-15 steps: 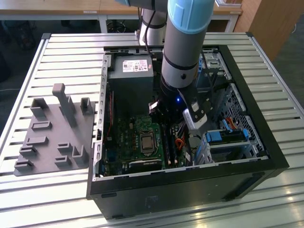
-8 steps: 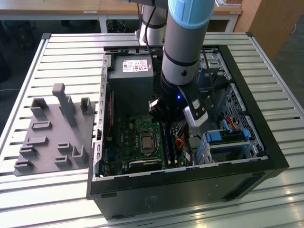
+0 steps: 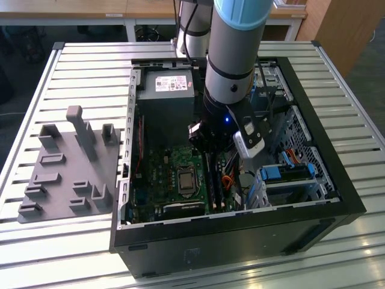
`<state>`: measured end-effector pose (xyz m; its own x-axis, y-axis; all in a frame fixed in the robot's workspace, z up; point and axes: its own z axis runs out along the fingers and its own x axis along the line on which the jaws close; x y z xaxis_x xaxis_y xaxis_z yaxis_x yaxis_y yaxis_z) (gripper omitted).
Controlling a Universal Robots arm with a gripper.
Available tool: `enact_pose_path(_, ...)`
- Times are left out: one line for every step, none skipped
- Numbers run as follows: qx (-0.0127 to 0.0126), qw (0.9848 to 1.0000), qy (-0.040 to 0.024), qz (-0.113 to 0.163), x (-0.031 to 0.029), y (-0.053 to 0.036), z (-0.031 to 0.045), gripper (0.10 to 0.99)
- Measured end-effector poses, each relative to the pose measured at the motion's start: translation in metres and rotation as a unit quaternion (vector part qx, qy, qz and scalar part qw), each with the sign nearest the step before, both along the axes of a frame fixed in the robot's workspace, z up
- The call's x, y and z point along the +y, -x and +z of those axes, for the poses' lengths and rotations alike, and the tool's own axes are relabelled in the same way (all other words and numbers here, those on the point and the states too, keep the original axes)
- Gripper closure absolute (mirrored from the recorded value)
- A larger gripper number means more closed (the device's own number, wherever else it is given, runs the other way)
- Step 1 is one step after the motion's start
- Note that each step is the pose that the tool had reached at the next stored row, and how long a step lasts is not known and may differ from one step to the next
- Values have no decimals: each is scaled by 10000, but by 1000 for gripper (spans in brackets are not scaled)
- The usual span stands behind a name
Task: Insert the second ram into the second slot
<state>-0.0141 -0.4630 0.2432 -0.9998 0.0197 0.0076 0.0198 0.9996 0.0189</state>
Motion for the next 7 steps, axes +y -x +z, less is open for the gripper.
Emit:
enact_pose_path(0, 10000, 0, 0, 0, 0, 0, 980)
enact_pose_path(0, 10000, 0, 0, 0, 0, 0, 980)
enact_pose_path(0, 10000, 1, 0, 0, 0, 2, 980)
enact_pose_path(0, 10000, 1, 0, 0, 0, 2, 980)
enact_pose_path(0, 10000, 1, 0, 0, 0, 2, 980)
enact_pose_path(0, 10000, 1, 0, 0, 0, 2, 980)
enact_pose_path(0, 10000, 1, 0, 0, 0, 2, 980)
